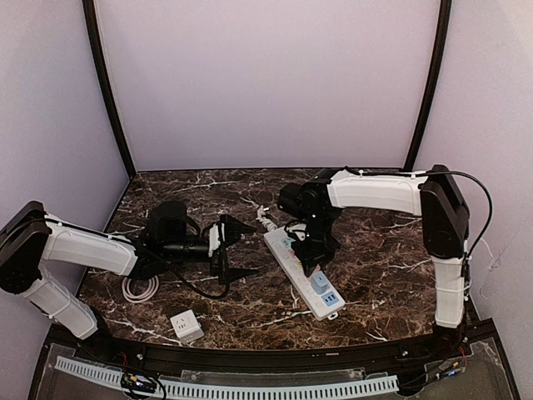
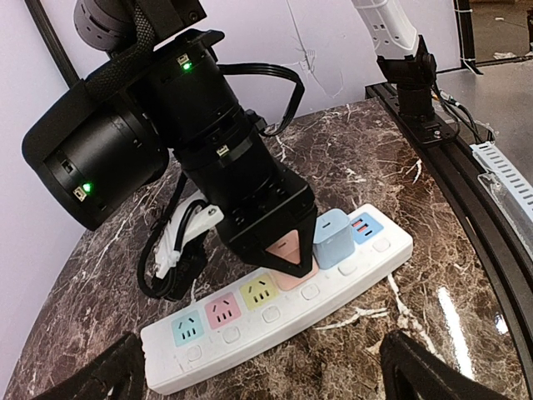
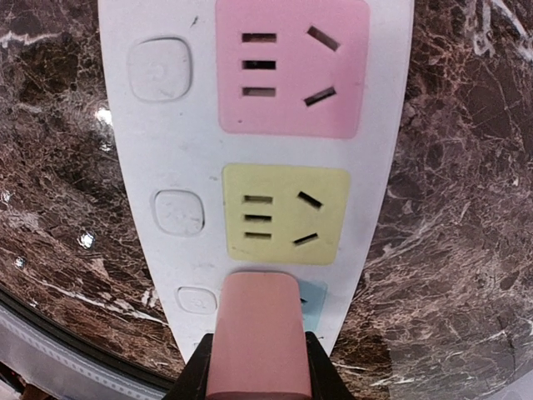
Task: Insert the plug
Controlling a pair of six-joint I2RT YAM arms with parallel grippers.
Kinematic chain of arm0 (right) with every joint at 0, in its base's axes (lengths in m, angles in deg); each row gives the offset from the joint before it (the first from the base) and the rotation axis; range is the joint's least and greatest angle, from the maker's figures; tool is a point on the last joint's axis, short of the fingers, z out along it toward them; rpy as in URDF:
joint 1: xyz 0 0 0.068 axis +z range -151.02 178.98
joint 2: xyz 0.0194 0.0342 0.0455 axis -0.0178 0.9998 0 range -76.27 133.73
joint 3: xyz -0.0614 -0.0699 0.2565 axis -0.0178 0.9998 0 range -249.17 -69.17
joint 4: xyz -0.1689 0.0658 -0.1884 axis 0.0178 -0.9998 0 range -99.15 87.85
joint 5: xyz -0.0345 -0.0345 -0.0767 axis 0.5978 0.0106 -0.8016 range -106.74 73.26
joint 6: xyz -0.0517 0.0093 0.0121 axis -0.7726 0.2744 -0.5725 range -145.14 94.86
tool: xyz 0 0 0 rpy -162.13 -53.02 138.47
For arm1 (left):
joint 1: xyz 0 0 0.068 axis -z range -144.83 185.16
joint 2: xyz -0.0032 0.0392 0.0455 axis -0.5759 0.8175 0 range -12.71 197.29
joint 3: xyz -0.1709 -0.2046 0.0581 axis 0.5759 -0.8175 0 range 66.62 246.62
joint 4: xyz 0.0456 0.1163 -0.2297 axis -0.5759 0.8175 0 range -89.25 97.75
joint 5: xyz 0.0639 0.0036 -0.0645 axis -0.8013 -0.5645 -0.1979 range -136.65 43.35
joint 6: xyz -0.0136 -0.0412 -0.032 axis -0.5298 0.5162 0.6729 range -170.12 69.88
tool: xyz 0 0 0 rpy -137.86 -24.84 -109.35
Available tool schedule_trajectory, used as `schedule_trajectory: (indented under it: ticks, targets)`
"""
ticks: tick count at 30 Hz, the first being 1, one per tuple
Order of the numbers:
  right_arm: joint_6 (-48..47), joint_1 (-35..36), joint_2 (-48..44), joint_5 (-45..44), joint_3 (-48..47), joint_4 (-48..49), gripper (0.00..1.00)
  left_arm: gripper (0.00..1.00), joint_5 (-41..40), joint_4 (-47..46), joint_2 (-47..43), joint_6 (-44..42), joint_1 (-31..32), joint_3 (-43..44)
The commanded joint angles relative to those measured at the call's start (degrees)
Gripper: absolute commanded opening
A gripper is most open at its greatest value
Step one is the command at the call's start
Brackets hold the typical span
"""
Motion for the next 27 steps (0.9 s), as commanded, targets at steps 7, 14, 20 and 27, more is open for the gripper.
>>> schedule_trajectory:
  ticks: [7,14,20,27]
  targets:
    - [1.5,-0.1,2.3,-1.2,3.4,0.8,0.0,0.98,0.5,1.0,-1.1,-0.6,-0.3,0.6]
    - [1.7,0.1,2.0,-1.5,3.4,0.5,0.0,0.98,0.6,1.0,-1.0,-0.6,-0.3,0.6]
    - [1.8,0.4,2.0,-1.6,3.7,0.8,0.0,0.98,0.6,1.0,-1.2,-0.6,-0.3,0.5]
    - [3.8,0.9,2.4,-1.0,7.0,5.4,0.0,0.98,0.7,1.1,-1.3,-0.6,-0.3,0.5]
